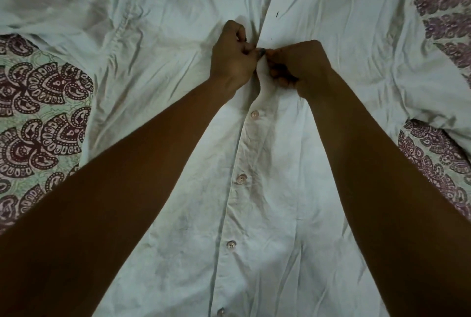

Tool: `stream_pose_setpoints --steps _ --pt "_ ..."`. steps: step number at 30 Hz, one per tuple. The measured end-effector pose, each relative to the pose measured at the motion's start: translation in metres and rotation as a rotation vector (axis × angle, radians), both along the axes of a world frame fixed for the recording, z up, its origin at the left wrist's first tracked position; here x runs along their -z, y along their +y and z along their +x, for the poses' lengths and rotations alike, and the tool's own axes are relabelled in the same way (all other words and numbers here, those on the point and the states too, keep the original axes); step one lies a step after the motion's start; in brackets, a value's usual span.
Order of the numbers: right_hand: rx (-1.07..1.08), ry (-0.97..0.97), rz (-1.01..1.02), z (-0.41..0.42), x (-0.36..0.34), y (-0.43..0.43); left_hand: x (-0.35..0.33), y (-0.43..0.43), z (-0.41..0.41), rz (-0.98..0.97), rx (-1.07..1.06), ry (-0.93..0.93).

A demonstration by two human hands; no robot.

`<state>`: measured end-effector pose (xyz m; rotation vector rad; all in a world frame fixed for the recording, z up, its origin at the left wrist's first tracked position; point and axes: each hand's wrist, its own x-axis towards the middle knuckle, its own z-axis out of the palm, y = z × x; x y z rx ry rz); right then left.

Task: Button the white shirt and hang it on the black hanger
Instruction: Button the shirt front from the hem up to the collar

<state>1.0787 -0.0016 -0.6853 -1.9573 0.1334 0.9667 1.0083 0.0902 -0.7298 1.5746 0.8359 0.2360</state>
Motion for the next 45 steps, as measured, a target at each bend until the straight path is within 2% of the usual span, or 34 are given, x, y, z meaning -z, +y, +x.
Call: stream_pose_setpoints --steps 2,4,6,9,13,15,17,19,23,27,30,33,36,38,40,42,45 --pt "-0.033 0.066 -0.061 0.004 -0.003 0.002 -0.001 -0.002 -0.002 0.093 0.047 -0.026" --pt "-0.079 0.108 -0.091 0.007 -0.007 0.003 -0.003 -0.004 -0.003 0.270 0.098 -0.043" --pt "-0.098 0.111 -0.104 0.008 -0.009 0.005 -0.006 -0.006 -0.004 0.476 0.140 -0.020" --pt "-0.015 0.051 -0.088 0.005 -0.001 0.007 -0.008 -0.006 -0.006 0.632 0.116 0.048" --pt "0.101 -0.074 0.031 -0.003 0.011 -0.002 -0.006 0.003 -0.006 0.766 0.131 0.087" --pt "0.142 -0.166 0.055 -0.005 0.017 -0.006 0.001 0.009 -0.008 0.954 0.256 0.099" --pt "0.166 -0.345 -0.003 -0.005 0.023 -0.007 0.007 0.015 -0.013 1.138 0.420 0.162" --pt "0.165 -0.532 -0.076 -0.005 0.028 -0.005 0.007 0.018 -0.013 1.195 0.525 0.207" --pt "0.103 -0.782 -0.109 -0.004 0.030 -0.004 0.004 0.022 0.006 1.254 0.657 0.195" --pt "-0.037 -0.806 -0.198 0.004 0.034 0.003 0.012 0.037 0.020 1.299 0.737 0.222" --pt "-0.078 -0.864 -0.223 0.013 0.034 0.008 0.014 0.036 0.025 1.282 0.649 0.244" --pt "-0.070 -0.894 -0.145 0.023 0.030 0.014 0.014 0.036 0.035 1.172 0.508 0.217" --pt "-0.101 -0.825 -0.107 0.030 0.027 0.021 0.008 0.043 0.040 0.934 0.203 -0.078" --pt "-0.126 -0.751 -0.102 0.033 0.026 0.028 0.002 0.047 0.045 0.925 -0.021 -0.240" --pt "-0.165 -0.683 -0.149 0.035 0.026 0.035 -0.007 0.047 0.049 0.829 -0.016 -0.236" --pt "-0.161 -0.617 -0.186 0.041 0.026 0.038 -0.011 0.044 0.053 0.745 0.072 -0.129" --pt "-0.041 -0.445 -0.101 0.050 0.027 0.033 -0.010 0.045 0.055 0.759 0.198 -0.004"
